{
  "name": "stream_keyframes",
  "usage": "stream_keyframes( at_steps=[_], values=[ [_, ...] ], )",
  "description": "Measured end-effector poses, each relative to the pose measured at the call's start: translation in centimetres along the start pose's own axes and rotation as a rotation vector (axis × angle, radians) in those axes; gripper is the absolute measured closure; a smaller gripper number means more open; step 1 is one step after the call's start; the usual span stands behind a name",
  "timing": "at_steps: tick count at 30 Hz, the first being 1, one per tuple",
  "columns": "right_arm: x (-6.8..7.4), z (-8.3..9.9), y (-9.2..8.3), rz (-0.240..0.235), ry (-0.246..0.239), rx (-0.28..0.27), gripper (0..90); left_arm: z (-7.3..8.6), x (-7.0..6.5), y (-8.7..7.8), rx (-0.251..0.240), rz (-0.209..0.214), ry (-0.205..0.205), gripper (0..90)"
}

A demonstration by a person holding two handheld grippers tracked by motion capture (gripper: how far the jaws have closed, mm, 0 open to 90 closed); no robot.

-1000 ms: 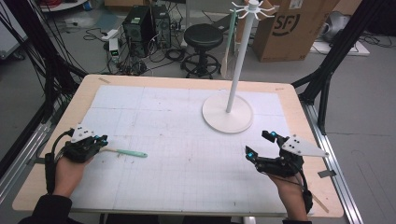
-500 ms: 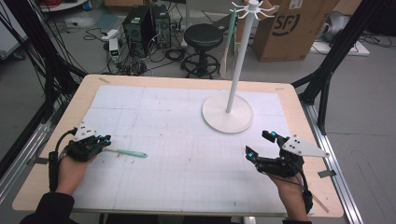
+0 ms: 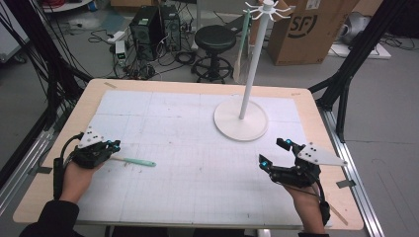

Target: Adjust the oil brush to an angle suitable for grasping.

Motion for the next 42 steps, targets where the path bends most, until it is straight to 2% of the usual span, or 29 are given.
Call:
stream_keyframes(
  at_steps=[2,5,12,14,22,27,30,33,34,35,36,38,40,41,42],
  values=[
    [0.2,0.0,0.1,-0.004,-0.002,0.001,16.7,0.5,0.2,0.5,0.05,-0.012,-0.022,89.9],
    [0.3,0.0,0.3,-0.007,-0.003,0.003,16.7,1.3,0.4,1.1,0.123,-0.028,-0.007,89.9],
    [0.3,0.1,0.2,-0.007,-0.001,0.003,16.8,2.2,0.8,1.3,0.171,-0.026,0.005,89.9],
    [0.2,0.2,0.2,-0.005,0.003,0.004,16.8,2.9,0.6,1.3,0.195,-0.017,0.023,89.9],
    [0.1,0.3,-0.1,0.0,0.01,0.001,16.8,3.9,-0.2,-0.4,0.194,0.009,0.005,90.0],
    [-0.1,0.4,-0.1,0.002,0.016,-0.001,16.7,4.9,-1.1,-2.0,0.165,0.024,0.002,90.0],
    [0.0,0.3,-0.1,0.001,0.012,-0.002,16.7,4.8,-1.7,-2.6,0.135,0.036,-0.003,90.0],
    [0.1,0.1,-0.1,0.001,0.009,-0.006,16.7,3.6,-2.4,-3.1,0.074,0.056,0.007,90.0],
    [0.1,0.1,-0.1,0.001,0.009,-0.006,16.7,3.6,-2.4,-3.1,0.074,0.056,0.007,89.9],
    [0.3,0.0,0.0,-0.003,0.011,-0.008,16.7,2.8,-3.0,-3.1,0.045,0.084,0.038,89.9],
    [0.3,0.0,0.1,-0.003,0.01,-0.007,16.7,2.3,-3.5,-2.9,0.031,0.103,0.052,89.9],
    [0.4,0.0,0.1,-0.003,0.009,-0.008,16.7,1.7,-4.6,-2.3,0.024,0.145,0.084,90.0],
    [0.4,0.0,0.1,-0.006,0.009,-0.011,16.7,1.4,-5.9,-1.4,0.037,0.183,0.108,90.0],
    [0.4,0.1,0.1,-0.007,0.012,-0.011,16.7,1.4,-5.9,-1.4,0.037,0.183,0.108,90.0],
    [0.4,0.1,0.1,-0.006,0.013,-0.009,16.7,1.3,-7.0,-0.5,0.052,0.208,0.137,90.0]
  ],
)
Point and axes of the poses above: each handheld gripper's, and its own axes: y roughly forward along the jaws, z roughly out of its underside, x roughly to its left, the point moved 6 cm from there along y, roughly forward along the jaws, and after that the axes turned 4 degrees about z, right-handed, at the moved point
